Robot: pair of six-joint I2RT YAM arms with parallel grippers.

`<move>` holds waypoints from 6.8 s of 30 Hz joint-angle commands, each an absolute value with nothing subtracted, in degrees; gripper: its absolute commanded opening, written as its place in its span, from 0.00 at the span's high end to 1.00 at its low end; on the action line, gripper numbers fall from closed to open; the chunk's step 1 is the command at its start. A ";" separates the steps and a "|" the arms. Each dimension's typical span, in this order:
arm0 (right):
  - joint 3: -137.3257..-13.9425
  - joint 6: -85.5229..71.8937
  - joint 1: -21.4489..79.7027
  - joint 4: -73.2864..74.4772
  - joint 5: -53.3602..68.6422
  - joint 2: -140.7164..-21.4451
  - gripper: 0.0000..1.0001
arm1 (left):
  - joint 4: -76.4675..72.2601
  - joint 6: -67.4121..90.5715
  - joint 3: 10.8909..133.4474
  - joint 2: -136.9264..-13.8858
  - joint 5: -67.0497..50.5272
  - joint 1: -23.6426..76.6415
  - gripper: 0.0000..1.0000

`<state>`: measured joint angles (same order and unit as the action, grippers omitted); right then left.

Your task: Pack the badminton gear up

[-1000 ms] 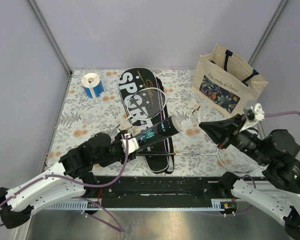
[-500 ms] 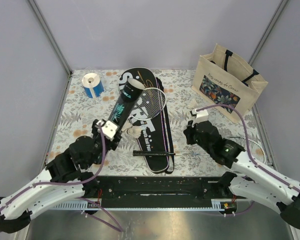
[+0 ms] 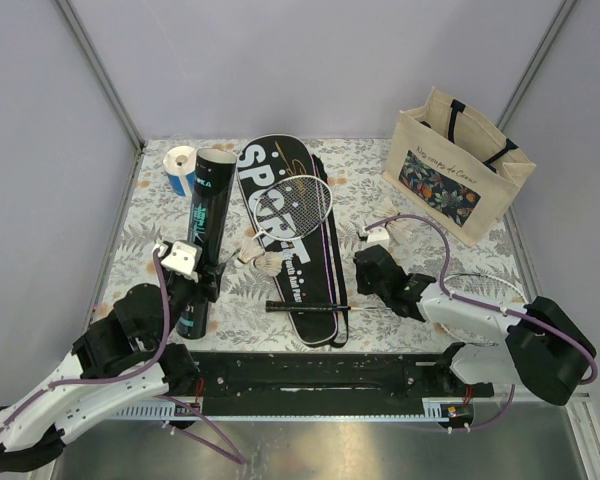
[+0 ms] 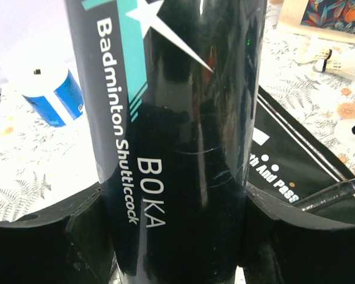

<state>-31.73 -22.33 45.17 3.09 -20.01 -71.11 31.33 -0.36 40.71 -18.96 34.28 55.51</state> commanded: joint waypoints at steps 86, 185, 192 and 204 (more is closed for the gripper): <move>-57.47 1.67 45.09 28.55 -3.61 -34.29 1.00 | 27.87 -22.49 33.84 -26.02 -4.13 55.46 1.00; -44.80 -30.32 45.09 -8.08 3.24 -60.25 0.31 | 16.71 -13.35 37.54 -16.36 36.39 51.68 1.00; -62.20 -27.43 44.91 -9.41 16.06 -86.10 0.33 | 14.15 -15.29 33.58 -8.18 30.50 51.68 1.00; -82.25 -27.51 44.82 -10.02 27.15 -114.24 0.37 | 15.03 -15.91 33.31 -9.49 25.31 51.77 1.00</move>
